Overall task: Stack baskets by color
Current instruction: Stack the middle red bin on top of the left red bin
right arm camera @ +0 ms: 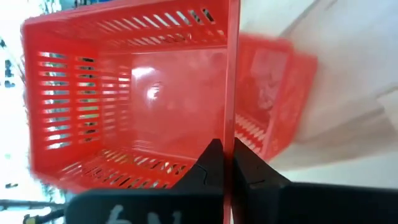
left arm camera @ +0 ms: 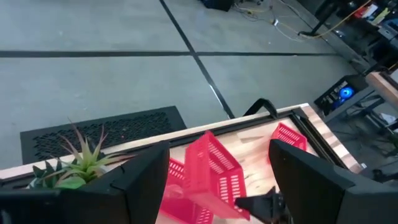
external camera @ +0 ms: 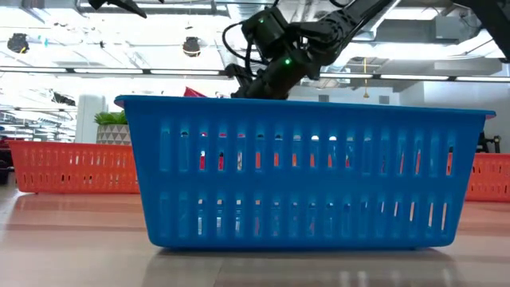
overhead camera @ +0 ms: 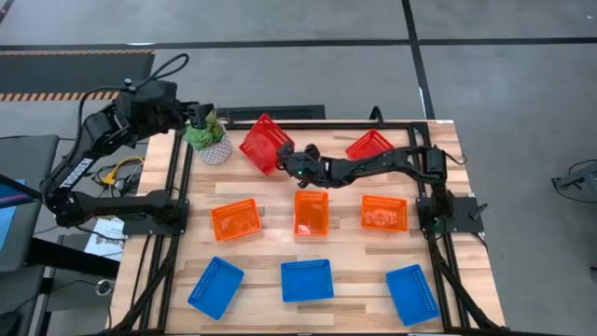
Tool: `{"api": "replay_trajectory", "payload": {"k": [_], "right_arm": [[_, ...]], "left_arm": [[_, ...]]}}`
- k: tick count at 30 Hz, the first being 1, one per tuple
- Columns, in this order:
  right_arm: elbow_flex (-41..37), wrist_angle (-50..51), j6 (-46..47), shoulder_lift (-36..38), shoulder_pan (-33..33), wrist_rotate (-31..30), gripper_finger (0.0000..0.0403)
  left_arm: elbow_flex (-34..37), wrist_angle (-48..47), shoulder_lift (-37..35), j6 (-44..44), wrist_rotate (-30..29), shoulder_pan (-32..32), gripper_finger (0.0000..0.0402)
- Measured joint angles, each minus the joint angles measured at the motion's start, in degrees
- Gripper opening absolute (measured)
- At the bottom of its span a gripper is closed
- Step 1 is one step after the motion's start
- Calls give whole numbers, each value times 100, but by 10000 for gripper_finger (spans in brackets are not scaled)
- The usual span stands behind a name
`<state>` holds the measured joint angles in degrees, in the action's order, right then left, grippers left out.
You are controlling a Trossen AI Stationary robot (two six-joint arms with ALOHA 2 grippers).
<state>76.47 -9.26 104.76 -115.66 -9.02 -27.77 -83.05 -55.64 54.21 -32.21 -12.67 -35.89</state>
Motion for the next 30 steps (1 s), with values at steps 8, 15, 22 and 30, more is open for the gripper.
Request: {"api": "replay_trajectory", "payload": {"k": [8, 15, 22, 30], "right_arm": [[-2, 26, -23, 0, 72, -120, 12], [-2, 146, -282, 0, 62, -232, 21], [0, -58, -342, 0, 51, -236, 22], [360, 301, -758, 4, 203, -774, 23]], "left_arm": [[0, -2, 1, 105, 9, 1, 263], [-1, 0, 1, 109, 0, 1, 263], [0, 2, 1, 111, 0, 0, 263], [0, 4, 1, 114, 0, 1, 263]]}}
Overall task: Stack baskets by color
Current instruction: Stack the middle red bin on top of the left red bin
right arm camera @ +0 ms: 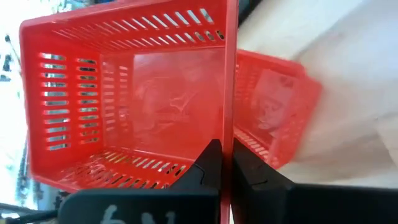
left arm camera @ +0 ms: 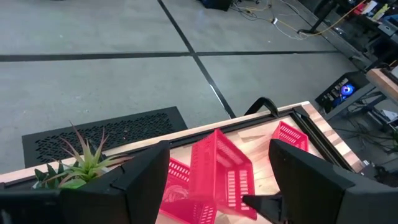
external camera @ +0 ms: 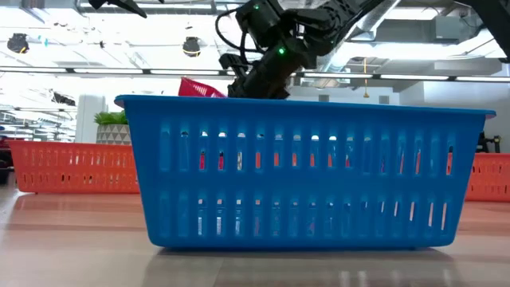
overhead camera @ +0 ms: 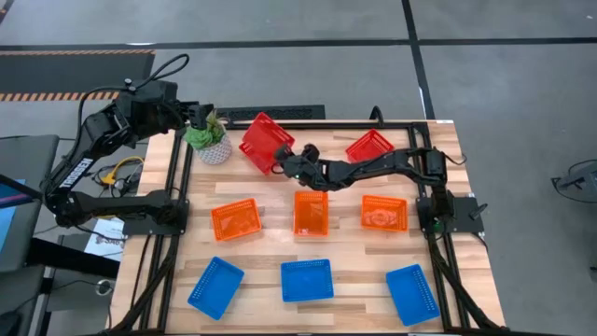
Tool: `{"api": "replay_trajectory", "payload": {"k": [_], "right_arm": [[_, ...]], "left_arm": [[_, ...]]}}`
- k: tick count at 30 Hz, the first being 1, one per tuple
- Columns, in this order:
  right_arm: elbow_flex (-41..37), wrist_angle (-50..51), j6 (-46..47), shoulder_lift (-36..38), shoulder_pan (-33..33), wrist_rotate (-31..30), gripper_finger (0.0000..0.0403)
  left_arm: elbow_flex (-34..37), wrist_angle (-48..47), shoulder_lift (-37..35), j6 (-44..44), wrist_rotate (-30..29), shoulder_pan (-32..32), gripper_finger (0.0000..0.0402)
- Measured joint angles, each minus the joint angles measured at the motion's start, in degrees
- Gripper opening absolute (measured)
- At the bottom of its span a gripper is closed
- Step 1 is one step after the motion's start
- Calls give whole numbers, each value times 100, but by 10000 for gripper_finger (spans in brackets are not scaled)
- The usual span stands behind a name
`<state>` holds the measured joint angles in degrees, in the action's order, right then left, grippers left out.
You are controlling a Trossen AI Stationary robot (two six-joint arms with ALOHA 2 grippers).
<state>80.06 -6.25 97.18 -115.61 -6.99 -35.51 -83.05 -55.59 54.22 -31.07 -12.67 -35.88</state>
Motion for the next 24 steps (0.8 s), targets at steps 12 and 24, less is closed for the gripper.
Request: {"api": "replay_trajectory", "payload": {"k": [12, 24], "right_arm": [[488, 270, -328, -343, 92, -256, 19], [1141, 427, -222, -844, 7, 174, 23]], "left_arm": [[0, 2, 0, 0, 0, 0, 263], [0, -9, -42, 92, -68, -7, 263]]}}
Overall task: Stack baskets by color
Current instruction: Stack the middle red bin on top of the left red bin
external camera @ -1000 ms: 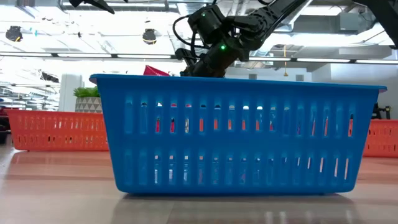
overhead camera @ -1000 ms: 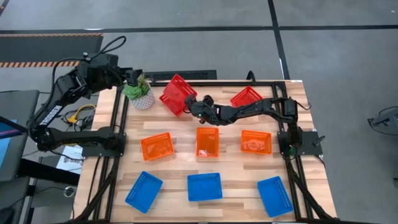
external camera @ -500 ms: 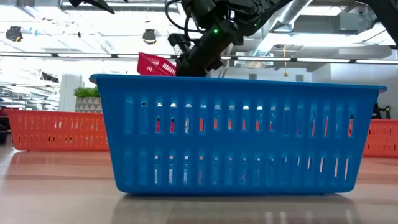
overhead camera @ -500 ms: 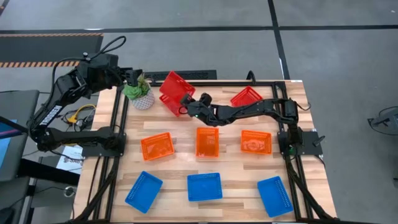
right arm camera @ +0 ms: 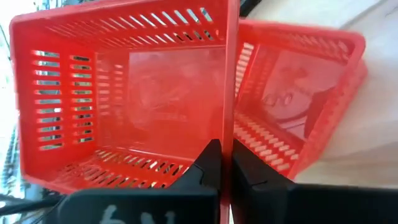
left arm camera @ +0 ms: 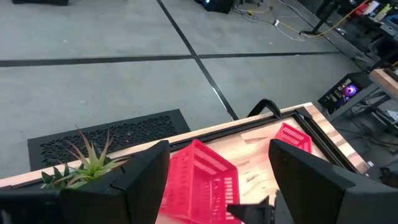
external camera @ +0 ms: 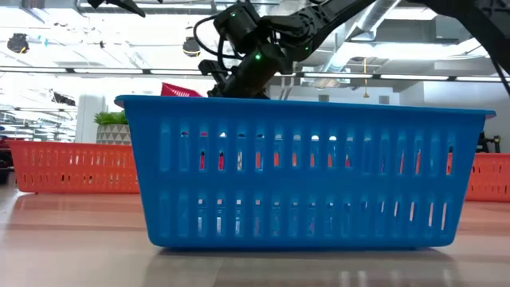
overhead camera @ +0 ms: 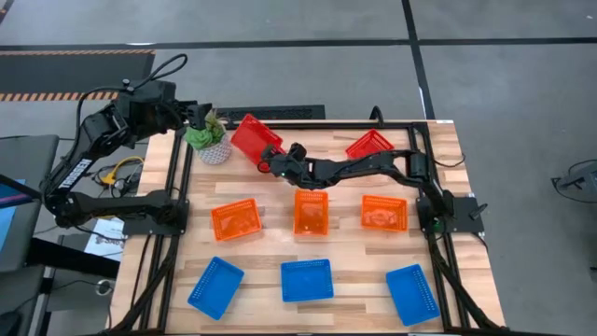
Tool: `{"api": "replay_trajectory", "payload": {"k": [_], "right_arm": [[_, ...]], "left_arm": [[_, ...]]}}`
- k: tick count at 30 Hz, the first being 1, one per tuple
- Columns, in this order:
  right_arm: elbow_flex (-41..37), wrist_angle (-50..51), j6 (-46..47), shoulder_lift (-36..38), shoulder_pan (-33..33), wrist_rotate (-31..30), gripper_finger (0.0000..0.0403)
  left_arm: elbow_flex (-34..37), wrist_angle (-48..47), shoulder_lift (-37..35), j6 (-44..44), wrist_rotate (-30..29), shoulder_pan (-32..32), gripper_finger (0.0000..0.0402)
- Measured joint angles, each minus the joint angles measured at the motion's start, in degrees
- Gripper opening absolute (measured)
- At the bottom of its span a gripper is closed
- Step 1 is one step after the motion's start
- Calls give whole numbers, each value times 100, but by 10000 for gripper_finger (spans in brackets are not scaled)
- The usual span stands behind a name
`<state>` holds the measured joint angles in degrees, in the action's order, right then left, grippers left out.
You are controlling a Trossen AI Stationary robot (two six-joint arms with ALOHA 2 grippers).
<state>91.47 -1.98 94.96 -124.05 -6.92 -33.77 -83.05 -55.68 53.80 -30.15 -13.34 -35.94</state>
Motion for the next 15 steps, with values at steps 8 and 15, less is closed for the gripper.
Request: {"api": "replay_trajectory", "payload": {"k": [8, 15], "right_arm": [[-1, 576, 261, 0, -39, 124, 37], [-6, 982, 697, 0, -39, 259, 65]], "left_arm": [[0, -7, -23, 2, -2, 0, 263], [0, 17, -24, 42, -11, 0, 263]]}}
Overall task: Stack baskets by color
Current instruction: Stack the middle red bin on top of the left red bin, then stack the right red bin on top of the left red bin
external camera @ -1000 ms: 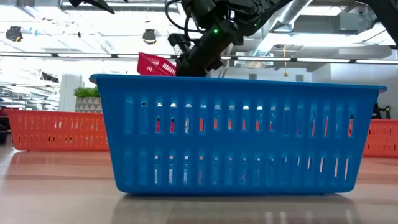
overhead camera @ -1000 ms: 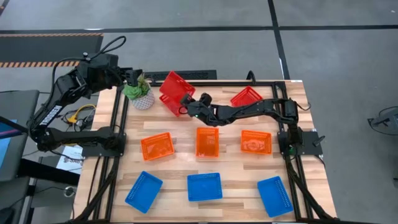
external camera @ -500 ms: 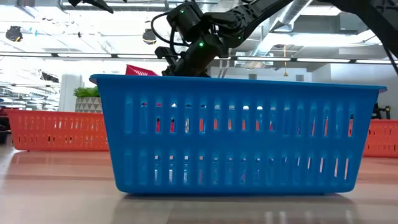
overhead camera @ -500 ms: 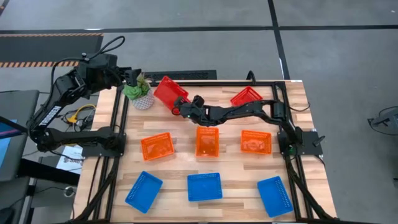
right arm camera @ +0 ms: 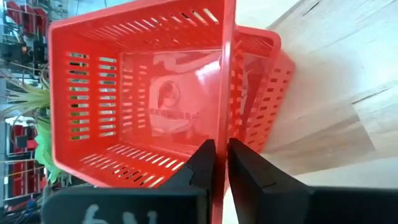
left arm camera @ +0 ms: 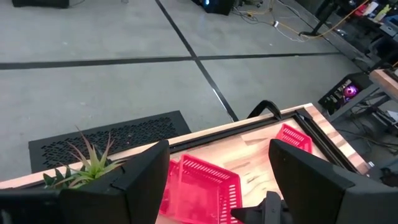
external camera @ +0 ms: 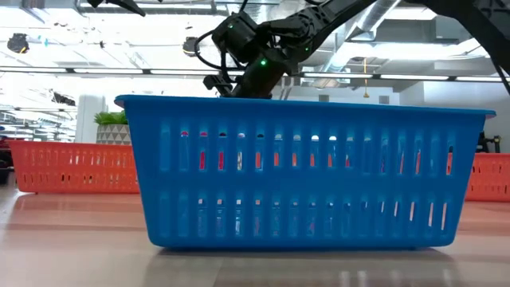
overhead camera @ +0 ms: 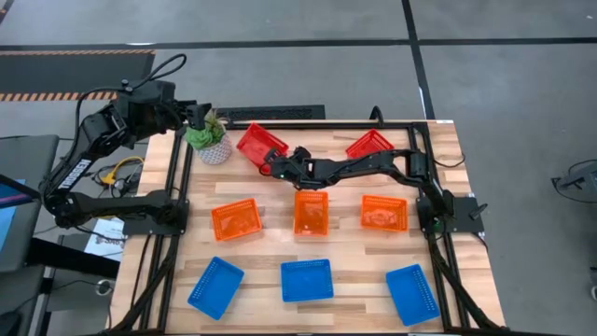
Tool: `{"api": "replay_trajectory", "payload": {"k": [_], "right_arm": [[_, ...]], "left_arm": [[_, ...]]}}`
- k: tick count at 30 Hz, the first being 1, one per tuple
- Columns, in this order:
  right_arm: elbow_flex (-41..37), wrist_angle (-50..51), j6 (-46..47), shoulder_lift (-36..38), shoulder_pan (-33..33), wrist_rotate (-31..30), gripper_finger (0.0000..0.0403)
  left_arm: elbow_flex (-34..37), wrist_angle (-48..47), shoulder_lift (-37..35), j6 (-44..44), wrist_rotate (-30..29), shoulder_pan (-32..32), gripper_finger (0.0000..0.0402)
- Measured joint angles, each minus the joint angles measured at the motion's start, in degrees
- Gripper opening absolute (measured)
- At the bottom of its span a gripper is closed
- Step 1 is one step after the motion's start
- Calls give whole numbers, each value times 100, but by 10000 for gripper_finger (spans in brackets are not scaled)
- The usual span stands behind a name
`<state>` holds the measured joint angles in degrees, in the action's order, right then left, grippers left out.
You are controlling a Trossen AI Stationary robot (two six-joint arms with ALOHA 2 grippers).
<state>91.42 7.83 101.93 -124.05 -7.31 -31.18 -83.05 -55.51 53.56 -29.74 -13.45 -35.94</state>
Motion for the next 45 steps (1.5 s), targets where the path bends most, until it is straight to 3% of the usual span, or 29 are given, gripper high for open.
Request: {"api": "replay_trajectory", "payload": {"k": [16, 24, 31, 33, 39, 45], "right_arm": [[0, -393, -638, 0, -300, 201, 126], [-6, -426, -2558, 473, -347, 330, 177], [-1, -2, -4719, 960, -565, 363, 182], [4, 356, -5235, 1042, -650, 465, 179], [-4, 2544, -5645, 1675, -978, 566, 181], [2, 4902, -5868, 2366, -1219, 562, 215]], "left_arm": [[0, 2, 0, 351, -6, 0, 263], [0, -170, -1, 741, 105, 0, 263], [0, -408, -4, 993, 348, 0, 263], [0, -451, -4, 1054, 488, 0, 263], [0, -693, -8, 926, 755, 0, 263], [0, -762, -11, 907, 822, 0, 263]]}}
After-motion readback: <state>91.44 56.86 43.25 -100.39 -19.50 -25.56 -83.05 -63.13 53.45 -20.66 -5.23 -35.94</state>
